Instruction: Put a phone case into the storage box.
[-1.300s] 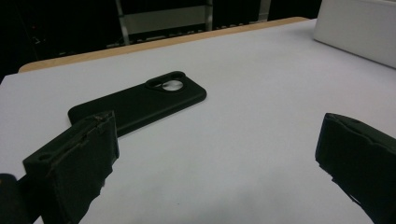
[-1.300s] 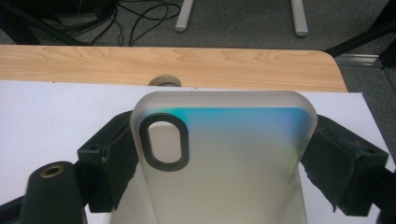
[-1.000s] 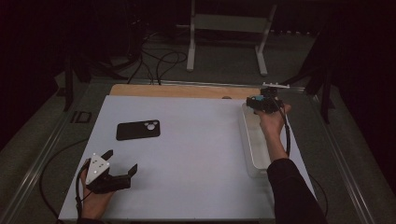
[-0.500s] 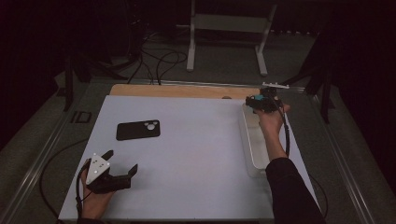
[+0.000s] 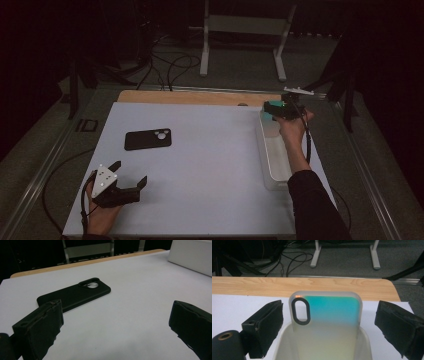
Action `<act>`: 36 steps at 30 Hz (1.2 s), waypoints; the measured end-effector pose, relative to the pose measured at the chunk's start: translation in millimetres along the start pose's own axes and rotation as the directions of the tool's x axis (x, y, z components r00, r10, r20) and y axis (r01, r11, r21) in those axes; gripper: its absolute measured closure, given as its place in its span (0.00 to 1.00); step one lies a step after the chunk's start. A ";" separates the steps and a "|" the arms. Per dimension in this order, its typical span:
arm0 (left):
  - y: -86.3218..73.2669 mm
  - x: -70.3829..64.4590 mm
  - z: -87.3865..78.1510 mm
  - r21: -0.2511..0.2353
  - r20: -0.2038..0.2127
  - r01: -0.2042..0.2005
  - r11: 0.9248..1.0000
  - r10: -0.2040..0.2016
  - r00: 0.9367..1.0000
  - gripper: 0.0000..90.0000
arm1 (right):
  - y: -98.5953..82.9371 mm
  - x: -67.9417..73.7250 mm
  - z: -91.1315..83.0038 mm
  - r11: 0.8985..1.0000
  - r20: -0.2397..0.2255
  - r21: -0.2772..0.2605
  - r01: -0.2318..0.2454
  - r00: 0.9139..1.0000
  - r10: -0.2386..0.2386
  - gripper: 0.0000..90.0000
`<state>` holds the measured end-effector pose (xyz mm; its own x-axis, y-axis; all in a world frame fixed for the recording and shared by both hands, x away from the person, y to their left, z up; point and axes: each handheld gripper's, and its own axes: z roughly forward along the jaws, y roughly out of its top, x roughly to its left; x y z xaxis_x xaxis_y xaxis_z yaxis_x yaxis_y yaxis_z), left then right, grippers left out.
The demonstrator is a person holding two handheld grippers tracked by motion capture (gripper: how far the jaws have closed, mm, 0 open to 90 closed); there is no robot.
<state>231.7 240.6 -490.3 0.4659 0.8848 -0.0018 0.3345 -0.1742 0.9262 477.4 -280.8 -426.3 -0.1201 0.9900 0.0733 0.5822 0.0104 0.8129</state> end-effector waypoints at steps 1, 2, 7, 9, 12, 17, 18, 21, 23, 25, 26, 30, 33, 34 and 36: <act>0.0 0.0 -0.1 0.000 -0.001 0.000 1.000 0.000 1.000 0.00 | 0.4 -0.1 -2.2 1.000 0.002 -0.005 0.004 1.000 -0.004 0.09; 0.0 -0.1 -0.3 0.000 -0.001 0.000 1.000 0.000 1.000 0.00 | 0.9 0.2 -4.7 1.000 -0.002 -0.007 0.008 1.000 -0.008 0.09; 0.2 0.1 -1.5 -0.002 -0.002 0.000 1.000 0.000 1.000 0.00 | 1.5 1.9 -18.2 0.999 -0.031 -0.026 0.027 0.999 -0.028 0.09; 0.1 0.1 -1.7 -0.002 -0.003 0.001 1.000 -0.001 1.000 0.00 | 0.9 4.5 -25.2 0.998 -0.048 -0.037 0.046 0.998 -0.048 0.09; 0.2 -0.3 -1.3 0.000 -0.002 0.002 1.000 -0.002 1.000 0.00 | -0.4 8.2 -31.8 0.996 -0.062 -0.045 0.078 0.995 -0.081 0.09; 0.2 0.2 -1.5 0.000 0.000 0.007 1.000 -0.007 1.000 0.00 | -7.1 20.1 -52.3 0.987 -0.123 -0.070 0.143 0.981 -0.151 0.09; 0.2 0.3 -1.4 -0.001 0.001 0.009 1.000 -0.009 1.000 0.00 | -9.0 22.0 -55.8 0.985 -0.131 -0.071 0.155 0.978 -0.164 0.09; 0.2 0.1 -1.5 0.000 0.002 0.009 1.000 -0.009 1.000 0.00 | -15.6 26.4 -66.9 0.981 -0.159 -0.087 0.171 0.970 -0.183 0.09; 0.2 0.0 -1.5 0.000 0.001 0.009 1.000 -0.009 1.000 0.00 | -20.0 28.6 -74.5 0.980 -0.183 -0.096 0.173 0.965 -0.188 0.09; 0.4 0.1 -1.5 -0.001 0.001 0.009 1.000 -0.009 1.000 0.00 | -24.7 31.3 -81.8 0.978 -0.208 -0.106 0.180 0.958 -0.199 0.09; 0.4 0.2 -1.4 -0.001 0.001 0.009 1.000 -0.009 1.000 0.00 | -27.3 32.8 -85.7 0.976 -0.215 -0.113 0.186 0.955 -0.207 0.09; 0.4 0.1 -0.8 0.001 0.001 0.010 1.000 -0.010 1.000 0.00 | -36.1 37.0 -95.6 0.970 -0.235 -0.131 0.206 0.944 -0.232 0.09; 0.4 -0.1 -0.5 0.002 0.002 0.007 1.000 -0.007 1.000 0.00 | -48.1 41.0 -105.7 0.965 -0.261 -0.146 0.218 0.932 -0.250 0.10; 0.4 -0.3 -0.5 0.003 0.002 0.006 1.000 -0.006 1.000 0.00 | -51.4 41.6 -108.4 0.964 -0.269 -0.150 0.219 0.929 -0.253 0.10; 0.5 -0.4 -0.4 0.002 0.002 0.008 1.000 -0.008 1.000 0.00 | -57.5 43.4 -112.0 0.963 -0.281 -0.155 0.220 0.925 -0.256 0.10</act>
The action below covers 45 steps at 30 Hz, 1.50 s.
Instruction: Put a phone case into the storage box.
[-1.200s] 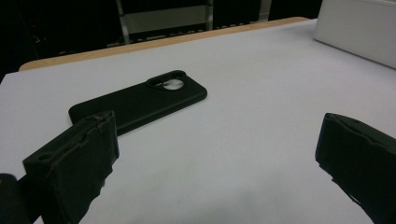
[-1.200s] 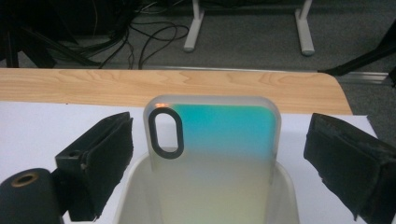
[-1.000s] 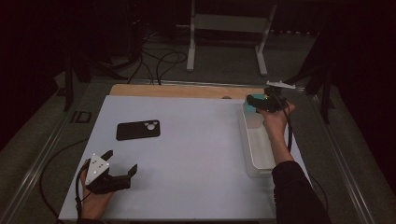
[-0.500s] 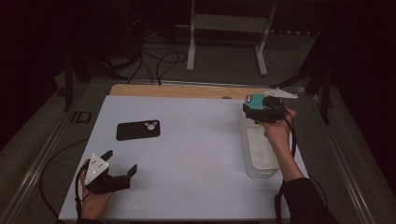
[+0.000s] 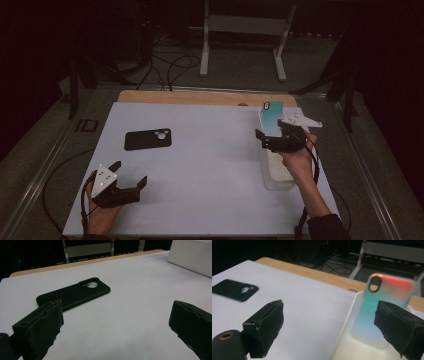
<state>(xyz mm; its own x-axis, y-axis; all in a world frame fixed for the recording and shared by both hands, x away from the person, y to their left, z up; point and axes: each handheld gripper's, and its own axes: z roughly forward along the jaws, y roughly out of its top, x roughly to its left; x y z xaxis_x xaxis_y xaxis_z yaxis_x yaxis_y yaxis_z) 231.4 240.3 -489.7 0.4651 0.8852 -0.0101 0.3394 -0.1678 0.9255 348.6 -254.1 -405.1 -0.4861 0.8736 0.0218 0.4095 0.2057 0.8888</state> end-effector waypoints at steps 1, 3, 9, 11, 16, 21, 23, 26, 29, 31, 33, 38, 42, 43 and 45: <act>0.0 0.0 0.0 0.000 0.000 -0.001 1.000 0.001 1.000 0.00 | -2.9 2.3 -1.9 1.000 0.000 -0.001 0.006 1.000 -0.006 0.10; -0.1 -0.4 -0.1 0.003 0.000 -0.003 1.000 0.003 1.000 0.00 | -9.2 6.5 -4.9 1.000 -0.007 0.000 0.015 1.000 -0.015 0.10; -0.2 0.4 -0.3 0.000 0.000 0.002 1.000 -0.002 1.000 0.00 | -20.1 12.9 -12.4 1.000 -0.031 -0.009 0.002 1.000 -0.002 0.10; 0.1 0.3 0.2 0.002 0.001 0.000 1.000 0.000 1.000 0.00 | -28.7 18.1 -18.8 1.000 -0.054 -0.030 0.001 0.999 -0.003 0.10; 0.1 -0.6 0.6 0.004 0.003 -0.003 1.000 0.003 1.000 0.00 | -44.8 25.2 -25.3 0.999 -0.062 -0.044 0.014 0.998 -0.017 0.10; 0.0 0.1 1.0 0.004 0.000 0.000 1.000 0.000 1.000 0.00 | -59.6 27.2 -32.4 0.997 -0.069 -0.073 0.019 0.997 -0.024 0.10; 0.5 -0.3 0.9 0.005 0.001 -0.002 1.000 0.002 1.000 0.00 | -65.1 27.7 -34.6 0.997 -0.073 -0.081 0.011 0.997 -0.017 0.10; 0.6 -1.1 1.5 0.006 0.002 -0.004 1.000 0.004 1.000 0.00 | -73.4 29.1 -38.5 0.995 -0.076 -0.100 0.015 0.997 -0.023 0.10; 0.3 -0.5 2.0 0.009 0.003 -0.003 1.000 0.003 1.000 0.00 | -80.2 30.0 -43.1 0.993 -0.068 -0.113 0.021 0.997 -0.029 0.10; 0.5 -0.2 1.6 0.007 0.004 -0.002 1.000 0.002 1.000 0.00 | -83.1 29.4 -43.8 0.994 -0.061 -0.105 0.024 0.998 -0.030 0.10; 0.8 -0.2 0.8 0.007 0.004 -0.004 1.000 0.004 1.000 0.00 | -86.9 28.8 -44.9 0.994 -0.061 -0.108 0.009 0.998 -0.015 0.10; 1.1 -0.1 0.9 0.009 0.005 -0.006 1.000 0.006 1.000 0.00 | -95.9 29.8 -50.0 0.993 -0.065 -0.120 0.003 0.998 -0.011 0.10; 1.4 -0.8 1.3 0.012 0.013 -0.011 1.000 0.011 1.000 0.00 | -100.4 29.6 -55.1 0.991 -0.065 -0.132 0.003 0.998 -0.011 0.10; 1.5 -1.3 1.7 0.014 0.014 -0.013 1.000 0.013 1.000 0.00 | -100.8 29.2 -55.4 0.991 -0.070 -0.133 -0.005 0.998 -0.004 0.10; 1.7 -2.0 2.1 0.018 0.017 -0.018 1.000 0.018 1.000 0.00 | -101.9 28.6 -54.8 0.991 -0.076 -0.133 -0.001 0.997 -0.009 0.10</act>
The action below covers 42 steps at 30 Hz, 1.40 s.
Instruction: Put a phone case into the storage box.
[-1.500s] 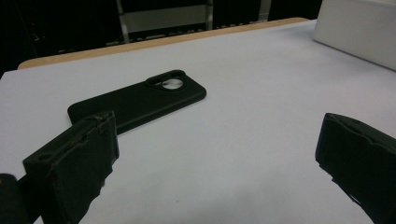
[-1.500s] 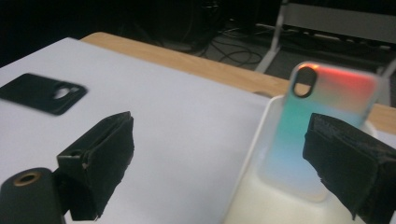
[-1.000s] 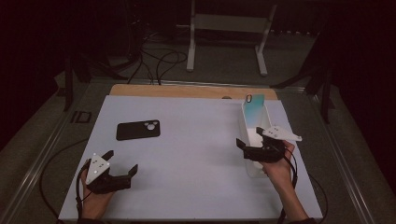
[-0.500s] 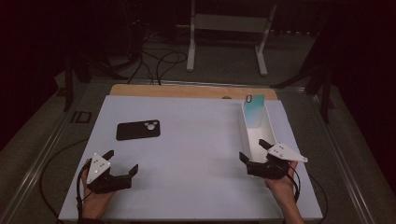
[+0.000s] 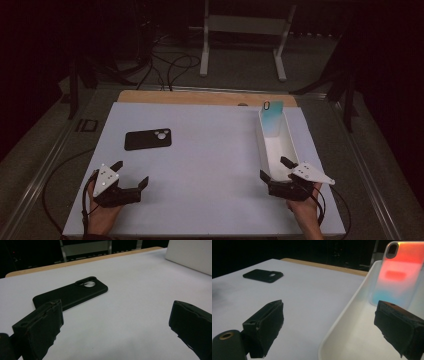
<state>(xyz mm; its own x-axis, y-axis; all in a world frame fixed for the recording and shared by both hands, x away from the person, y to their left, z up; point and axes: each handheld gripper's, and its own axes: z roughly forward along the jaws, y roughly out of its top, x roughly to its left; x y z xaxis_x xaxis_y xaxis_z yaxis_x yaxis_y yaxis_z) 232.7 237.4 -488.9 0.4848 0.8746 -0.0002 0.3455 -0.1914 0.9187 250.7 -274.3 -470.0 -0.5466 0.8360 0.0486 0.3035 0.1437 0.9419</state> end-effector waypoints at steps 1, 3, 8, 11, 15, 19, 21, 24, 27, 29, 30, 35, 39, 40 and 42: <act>0.5 -0.5 -0.1 0.002 0.004 -0.002 1.000 0.002 1.000 0.00 | -0.5 0.1 0.2 1.000 0.001 0.001 0.001 1.000 -0.001 0.10; 1.3 -0.4 -0.4 0.003 0.005 -0.004 1.000 0.004 1.000 0.00 | -1.3 0.8 0.4 1.000 -0.001 0.002 0.002 1.000 -0.002 0.10; 7.0 1.3 -1.2 -0.001 0.016 0.001 1.000 -0.001 1.000 0.00 | -1.5 0.5 0.0 1.000 0.002 -0.004 0.008 1.000 -0.008 0.10; 14.0 4.1 0.1 -0.002 0.020 0.004 1.000 -0.004 1.000 0.00 | -1.0 0.2 -1.0 1.000 0.004 -0.009 0.003 1.000 -0.003 0.10; 26.3 9.7 4.7 -0.002 0.027 0.000 1.000 0.000 1.000 0.00 | 0.9 -1.3 -3.3 1.000 0.009 -0.030 -0.008 1.000 0.008 0.12; 37.2 14.4 11.2 -0.006 0.039 0.004 1.000 -0.004 0.999 0.00 | 1.5 -1.1 -3.9 0.999 0.010 -0.036 -0.006 1.000 0.007 0.12; 42.4 16.4 16.6 0.007 0.046 -0.003 1.000 0.003 0.999 0.01 | 1.7 -0.6 -4.3 0.999 0.006 -0.037 -0.007 1.000 0.008 0.12; 48.8 18.7 24.2 0.019 0.045 -0.016 1.000 0.015 0.999 0.01 | 1.9 -0.3 -4.7 0.999 0.006 -0.040 -0.007 1.000 0.007 0.12; 53.4 22.4 31.6 0.021 0.040 -0.012 1.000 0.011 0.999 0.01 | 1.8 -0.5 -4.4 0.999 0.006 -0.042 -0.010 1.000 0.011 0.12; 56.1 26.1 37.2 0.022 0.039 -0.002 1.000 0.002 0.999 0.01 | 1.7 -0.5 -4.3 0.999 0.008 -0.039 -0.007 1.000 0.007 0.12; 57.7 28.1 40.1 0.023 0.034 -0.002 1.000 0.002 0.999 0.01 | 1.6 -0.7 -4.3 0.999 0.007 -0.040 -0.007 1.000 0.007 0.12; 66.7 39.1 54.0 0.031 0.017 0.009 0.999 -0.010 1.000 0.01 | 1.2 -1.7 -4.6 0.999 0.016 -0.044 -0.010 1.000 0.011 0.12; 72.1 47.2 63.6 0.038 0.013 0.024 0.999 -0.024 1.000 0.01 | 0.5 -1.4 -3.7 0.999 0.022 -0.040 -0.003 1.000 0.004 0.12; 73.2 49.0 66.0 0.043 0.009 0.024 0.999 -0.024 1.000 0.01 | 0.4 -0.8 -3.6 0.999 0.022 -0.037 0.000 1.000 0.001 0.12; 74.9 53.1 71.2 0.050 0.007 0.031 0.998 -0.031 0.999 0.01 | 0.3 0.2 -3.0 0.999 0.024 -0.036 0.007 1.000 -0.006 0.12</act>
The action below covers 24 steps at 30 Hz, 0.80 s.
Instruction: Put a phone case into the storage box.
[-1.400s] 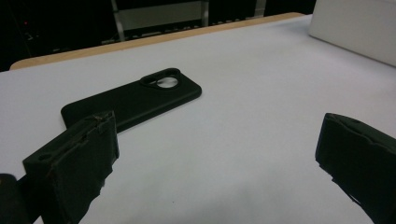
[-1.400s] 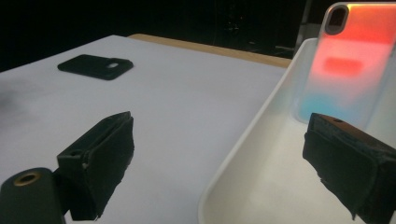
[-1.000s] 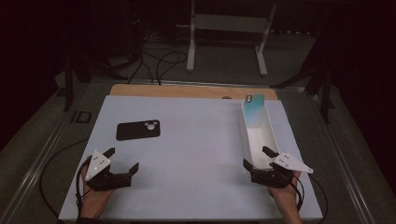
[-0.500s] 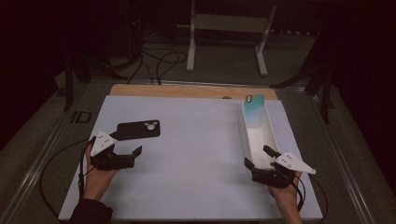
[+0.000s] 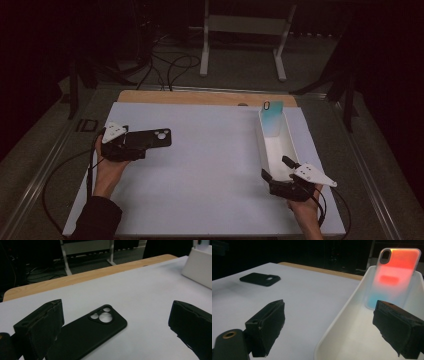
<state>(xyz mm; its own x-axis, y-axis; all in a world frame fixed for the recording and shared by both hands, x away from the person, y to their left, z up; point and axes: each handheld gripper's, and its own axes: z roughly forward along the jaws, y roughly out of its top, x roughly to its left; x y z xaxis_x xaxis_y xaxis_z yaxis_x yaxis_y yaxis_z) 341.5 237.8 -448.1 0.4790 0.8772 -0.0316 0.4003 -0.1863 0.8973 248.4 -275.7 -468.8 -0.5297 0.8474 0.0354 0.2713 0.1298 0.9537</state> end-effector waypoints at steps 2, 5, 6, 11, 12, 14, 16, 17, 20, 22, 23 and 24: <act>0.9 2.5 2.6 0.003 0.000 0.008 1.000 -0.008 1.000 0.01 | -0.1 0.5 0.1 1.000 0.003 0.003 0.005 1.000 -0.005 0.12; 3.8 11.4 12.2 0.022 -0.003 0.037 0.999 -0.037 0.999 0.01 | -0.2 1.9 0.2 1.000 0.005 0.005 0.010 1.000 -0.010 0.12; 4.4 13.6 15.1 0.029 -0.002 0.041 0.999 -0.041 0.999 0.02 | 0.0 1.3 0.0 1.000 0.005 -0.001 0.011 1.000 -0.011 0.12; 6.7 22.4 33.2 0.062 -0.029 0.061 0.996 -0.060 0.998 0.07 | -0.5 0.0 -0.3 1.000 0.006 0.001 0.003 1.000 -0.003 0.12; 6.7 22.4 33.2 0.062 -0.029 0.061 0.996 -0.060 0.998 0.08 | -0.5 0.0 -0.3 1.000 0.006 0.001 0.003 1.000 -0.003 0.12; 6.5 24.9 38.5 0.072 -0.035 0.064 0.995 -0.062 0.997 0.10 | -0.7 0.1 -0.3 1.000 0.005 0.001 0.001 1.000 -0.001 0.12; 5.7 26.8 43.7 0.074 -0.046 0.074 0.994 -0.071 0.996 0.14 | -0.9 0.1 0.0 1.000 0.004 0.002 0.003 1.000 -0.003 0.12; 5.4 27.5 46.4 0.079 -0.058 0.075 0.994 -0.071 0.996 0.17 | -1.0 0.1 0.1 1.000 0.004 0.002 0.002 1.000 -0.002 0.12; 4.1 30.5 54.5 0.090 -0.078 0.084 0.992 -0.077 0.994 0.24 | -1.7 -0.5 0.5 1.000 0.006 0.004 0.000 1.000 0.000 0.12; 3.6 32.5 60.2 0.095 -0.096 0.094 0.991 -0.085 0.992 0.35 | -2.2 -1.4 0.8 1.000 0.007 0.004 -0.001 1.000 0.001 0.12; 3.4 34.0 62.6 0.097 -0.095 0.098 0.990 -0.089 0.991 0.39 | -2.1 -1.5 0.7 1.000 0.005 0.002 -0.004 1.000 0.004 0.12; 3.0 35.3 65.2 0.097 -0.101 0.104 0.990 -0.094 0.990 0.39 | -2.1 -1.5 0.7 1.000 0.005 0.002 -0.004 1.000 0.004 0.12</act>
<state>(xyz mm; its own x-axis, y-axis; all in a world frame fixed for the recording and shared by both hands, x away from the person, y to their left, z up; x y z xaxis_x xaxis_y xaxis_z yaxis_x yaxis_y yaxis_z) 410.6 239.4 -475.3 0.3579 0.9310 -0.0714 0.5218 -0.1360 0.8421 249.1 -276.8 -471.1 -0.5245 0.8506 0.0373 0.2751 0.1278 0.9529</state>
